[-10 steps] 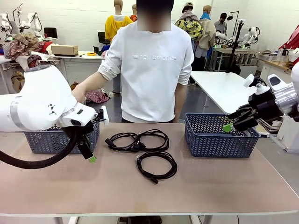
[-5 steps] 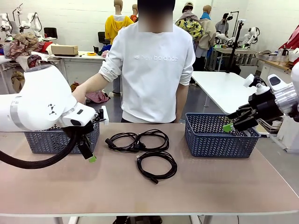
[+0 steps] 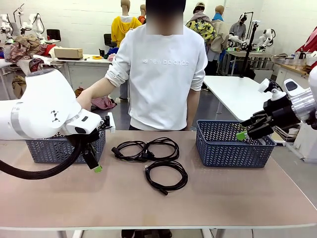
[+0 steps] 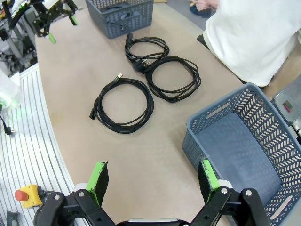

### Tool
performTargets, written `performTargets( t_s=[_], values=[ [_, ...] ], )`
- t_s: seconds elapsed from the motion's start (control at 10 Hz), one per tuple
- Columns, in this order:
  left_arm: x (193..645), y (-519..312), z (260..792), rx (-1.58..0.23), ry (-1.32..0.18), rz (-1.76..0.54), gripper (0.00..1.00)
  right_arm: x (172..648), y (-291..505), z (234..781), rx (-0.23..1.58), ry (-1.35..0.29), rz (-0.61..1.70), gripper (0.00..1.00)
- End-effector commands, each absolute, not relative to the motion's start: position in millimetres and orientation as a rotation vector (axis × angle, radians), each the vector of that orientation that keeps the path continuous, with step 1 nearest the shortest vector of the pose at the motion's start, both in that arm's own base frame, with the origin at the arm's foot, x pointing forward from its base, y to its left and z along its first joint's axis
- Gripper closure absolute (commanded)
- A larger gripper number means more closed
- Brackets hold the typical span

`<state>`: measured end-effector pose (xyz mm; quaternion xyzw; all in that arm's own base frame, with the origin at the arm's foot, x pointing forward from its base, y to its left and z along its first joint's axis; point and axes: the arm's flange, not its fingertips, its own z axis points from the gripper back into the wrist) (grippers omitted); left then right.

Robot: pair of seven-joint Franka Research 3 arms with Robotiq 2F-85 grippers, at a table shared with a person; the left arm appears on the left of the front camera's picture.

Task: Organize the cables according to human instructions.
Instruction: Pick up a bundle of cables and place it in the basket indicated by the human.

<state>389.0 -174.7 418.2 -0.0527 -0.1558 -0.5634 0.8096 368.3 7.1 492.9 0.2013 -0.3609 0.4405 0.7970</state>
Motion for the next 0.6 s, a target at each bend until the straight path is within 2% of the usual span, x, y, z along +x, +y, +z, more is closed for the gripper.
performTargets(
  t_s=[0.0, 0.5],
  values=[
    [403.3, -187.7, 419.8, -0.084, -0.332, -1.251, 0.0, 370.8, 6.6, 492.9, 0.447, -0.802, 0.964, 0.0],
    [497.8, -265.5, 416.6, 0.047, -0.255, -1.451, 0.0, 370.8, 6.6, 492.9, 0.447, -0.802, 0.964, 0.0]
  ],
)
